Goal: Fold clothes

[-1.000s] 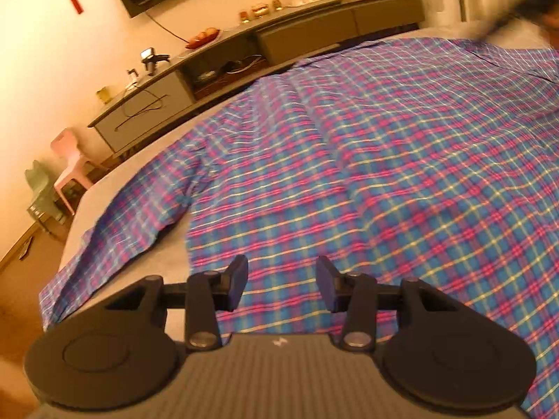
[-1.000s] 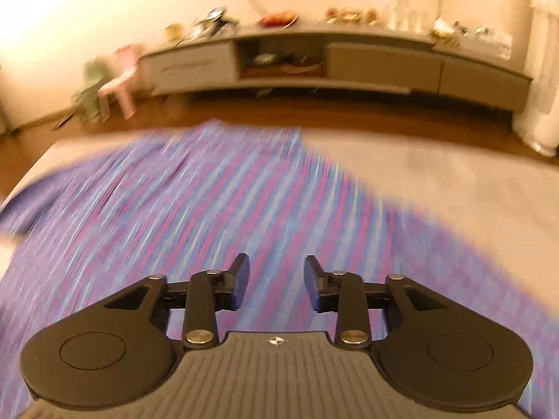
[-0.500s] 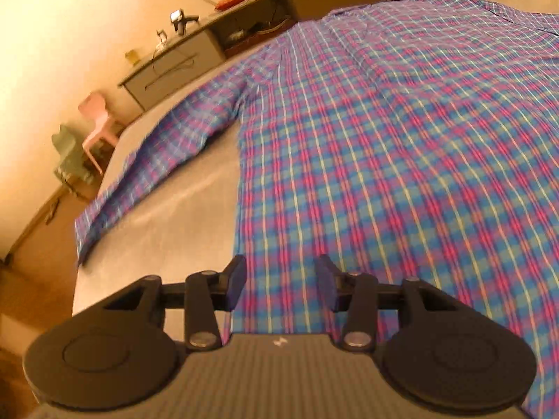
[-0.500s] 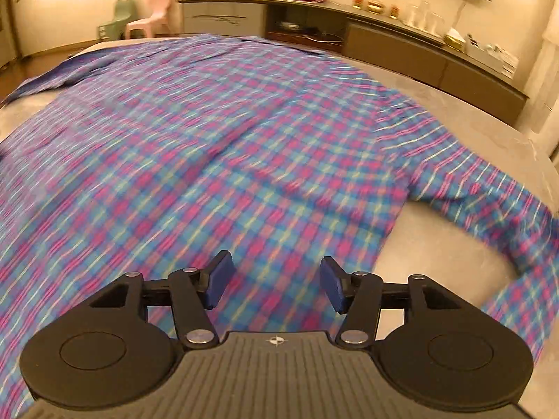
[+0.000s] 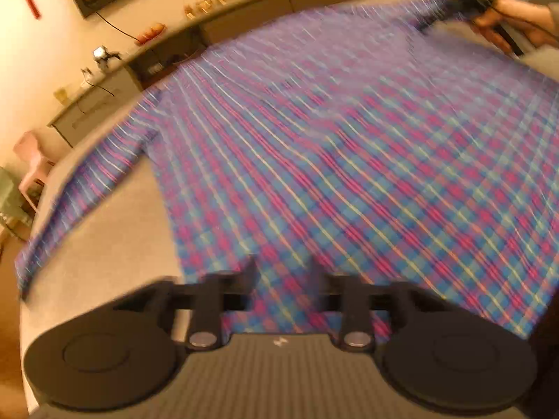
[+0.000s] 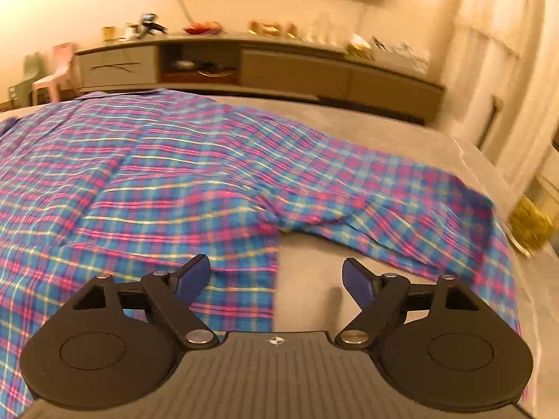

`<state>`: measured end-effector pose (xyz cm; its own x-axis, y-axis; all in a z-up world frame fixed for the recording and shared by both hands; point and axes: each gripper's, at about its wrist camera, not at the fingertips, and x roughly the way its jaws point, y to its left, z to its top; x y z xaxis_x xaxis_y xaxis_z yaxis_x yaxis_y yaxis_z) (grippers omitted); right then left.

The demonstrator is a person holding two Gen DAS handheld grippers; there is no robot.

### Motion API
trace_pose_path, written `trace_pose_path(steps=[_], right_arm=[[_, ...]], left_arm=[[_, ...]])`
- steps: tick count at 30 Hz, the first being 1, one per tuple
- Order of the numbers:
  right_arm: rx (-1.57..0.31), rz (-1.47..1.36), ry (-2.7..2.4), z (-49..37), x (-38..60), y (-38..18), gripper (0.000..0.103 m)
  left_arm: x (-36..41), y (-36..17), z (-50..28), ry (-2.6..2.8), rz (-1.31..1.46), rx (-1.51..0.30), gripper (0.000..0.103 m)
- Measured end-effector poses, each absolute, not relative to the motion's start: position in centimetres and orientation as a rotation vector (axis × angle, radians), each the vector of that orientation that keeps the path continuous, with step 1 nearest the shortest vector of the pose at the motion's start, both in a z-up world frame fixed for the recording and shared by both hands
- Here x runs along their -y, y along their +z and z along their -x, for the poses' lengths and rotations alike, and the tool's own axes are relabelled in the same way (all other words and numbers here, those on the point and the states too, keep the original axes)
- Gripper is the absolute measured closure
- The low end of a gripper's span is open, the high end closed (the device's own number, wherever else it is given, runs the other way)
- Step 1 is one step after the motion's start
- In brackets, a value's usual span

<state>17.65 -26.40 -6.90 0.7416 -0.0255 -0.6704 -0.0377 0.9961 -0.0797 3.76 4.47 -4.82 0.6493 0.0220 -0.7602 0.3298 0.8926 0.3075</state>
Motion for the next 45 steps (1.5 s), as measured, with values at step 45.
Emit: trace_pose_path(steps=[45], right_arm=[[-0.767, 0.058, -0.096, -10.1, 37.3, -6.0, 0.015]], left_arm=[[3.9, 0.6, -5.4, -0.167, -0.462, -0.801, 0.047]])
